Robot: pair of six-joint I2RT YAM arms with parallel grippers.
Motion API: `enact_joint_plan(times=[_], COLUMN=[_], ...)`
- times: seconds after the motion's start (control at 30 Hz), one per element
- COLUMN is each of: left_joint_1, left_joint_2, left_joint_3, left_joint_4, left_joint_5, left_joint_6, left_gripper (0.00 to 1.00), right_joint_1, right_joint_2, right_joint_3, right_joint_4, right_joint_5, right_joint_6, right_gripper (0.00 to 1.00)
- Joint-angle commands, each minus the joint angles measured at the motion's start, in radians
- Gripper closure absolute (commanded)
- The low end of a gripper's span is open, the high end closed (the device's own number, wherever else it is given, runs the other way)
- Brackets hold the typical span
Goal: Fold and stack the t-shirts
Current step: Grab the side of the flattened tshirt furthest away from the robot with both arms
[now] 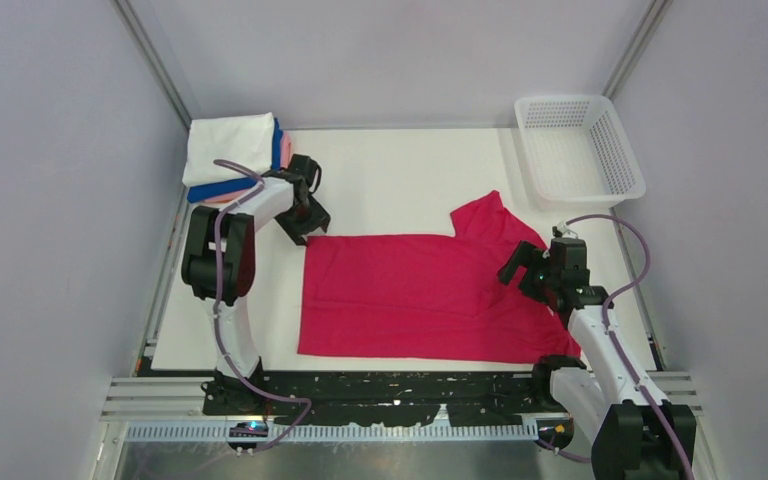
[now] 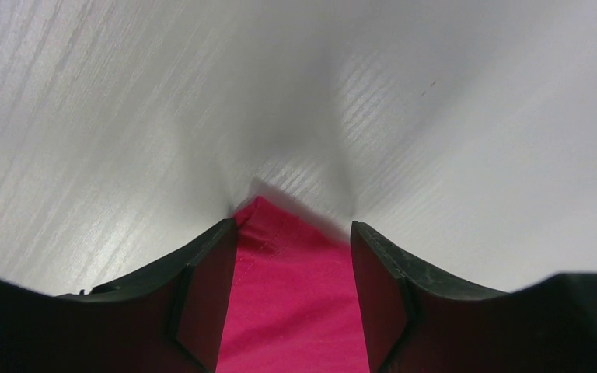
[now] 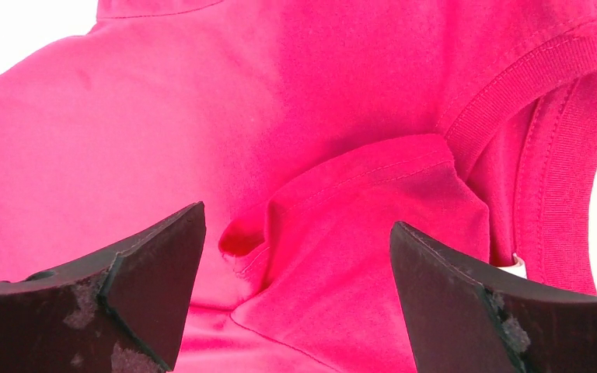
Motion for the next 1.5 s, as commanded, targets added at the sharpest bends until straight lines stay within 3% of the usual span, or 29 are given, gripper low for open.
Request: enact_joint_plan(times=[0.0, 0.37, 0.6, 0.9, 1.13, 1.33, 1.47], left_joint_1=[0.002, -0.002, -0.001, -0.001, -0.012, -0.014, -0.015], left_joint_2=[0.031, 0.054, 0.052, 0.024, 0.001, -0.017, -0.030], left_joint_3=[0.041, 0.113, 0.137, 0.137, 0.103, 0.072, 0.059], left_joint_4=[-0.036, -0.154, -0.194, -0.220, -0.162, -0.135, -0.113], left_joint_5=[-0.036, -0.044, -0.048, -0.036, 0.016, 0.025, 0.040], left_joint_6=[-0.015, 0.006, 0.036, 0.074, 0.107, 0.118, 0.120], left_gripper=[0.44, 0.64, 1.00, 1.00, 1.00, 1.00, 1.00], right_joint_1=[-0.004, -0.005, -0.004, 0.013, 0.119, 0.129, 0.129], right_joint_2=[-0.035, -0.034, -0.032, 0.055, 0.383, 0.747, 1.002], right_joint_3=[0.010, 0.023, 0.048, 0.185, 0.428, 0.824, 1.115], right_joint_4=[0.014, 0.022, 0.035, 0.127, 0.120, 0.038, -0.127], right_joint_5=[-0.033, -0.019, 0.000, 0.040, 0.161, 0.160, 0.167], right_joint_6=[-0.020, -0.028, -0.047, -0.062, -0.135, -0.223, -0.290], right_gripper=[0.05, 0.05, 0.05, 0.05, 0.05, 0.05, 0.05])
